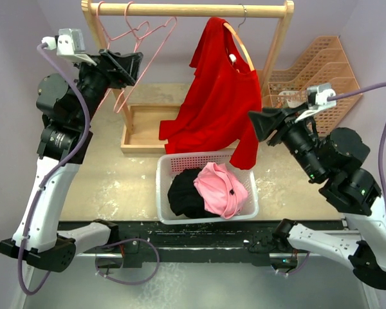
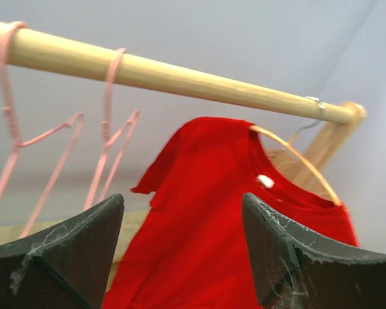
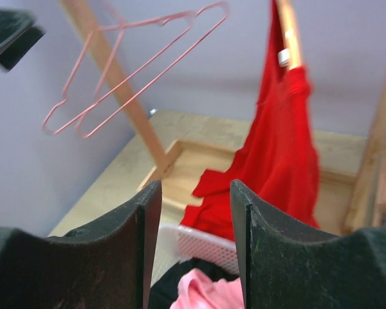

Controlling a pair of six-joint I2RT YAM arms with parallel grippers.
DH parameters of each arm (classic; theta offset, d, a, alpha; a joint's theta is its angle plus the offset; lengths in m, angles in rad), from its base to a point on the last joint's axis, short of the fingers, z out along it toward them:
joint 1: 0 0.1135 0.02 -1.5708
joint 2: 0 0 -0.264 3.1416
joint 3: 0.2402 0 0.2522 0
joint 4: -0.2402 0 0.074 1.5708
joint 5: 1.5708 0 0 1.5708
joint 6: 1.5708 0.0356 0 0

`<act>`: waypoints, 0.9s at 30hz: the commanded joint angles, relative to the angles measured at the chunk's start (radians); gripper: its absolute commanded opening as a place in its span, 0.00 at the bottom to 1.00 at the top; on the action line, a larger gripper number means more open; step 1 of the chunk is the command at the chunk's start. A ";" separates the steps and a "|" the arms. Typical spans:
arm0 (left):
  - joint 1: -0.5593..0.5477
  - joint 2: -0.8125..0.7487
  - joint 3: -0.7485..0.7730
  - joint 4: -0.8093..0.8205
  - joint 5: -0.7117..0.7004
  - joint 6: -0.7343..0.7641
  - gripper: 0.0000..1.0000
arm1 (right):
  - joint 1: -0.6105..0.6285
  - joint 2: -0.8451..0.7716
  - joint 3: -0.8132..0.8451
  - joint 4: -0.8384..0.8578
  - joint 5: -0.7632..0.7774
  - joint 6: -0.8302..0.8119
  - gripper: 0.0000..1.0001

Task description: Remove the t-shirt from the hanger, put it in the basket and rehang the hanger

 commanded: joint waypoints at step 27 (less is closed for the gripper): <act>-0.383 0.391 0.391 -0.008 0.117 0.101 0.54 | -0.379 0.364 0.262 0.090 0.262 -0.069 0.00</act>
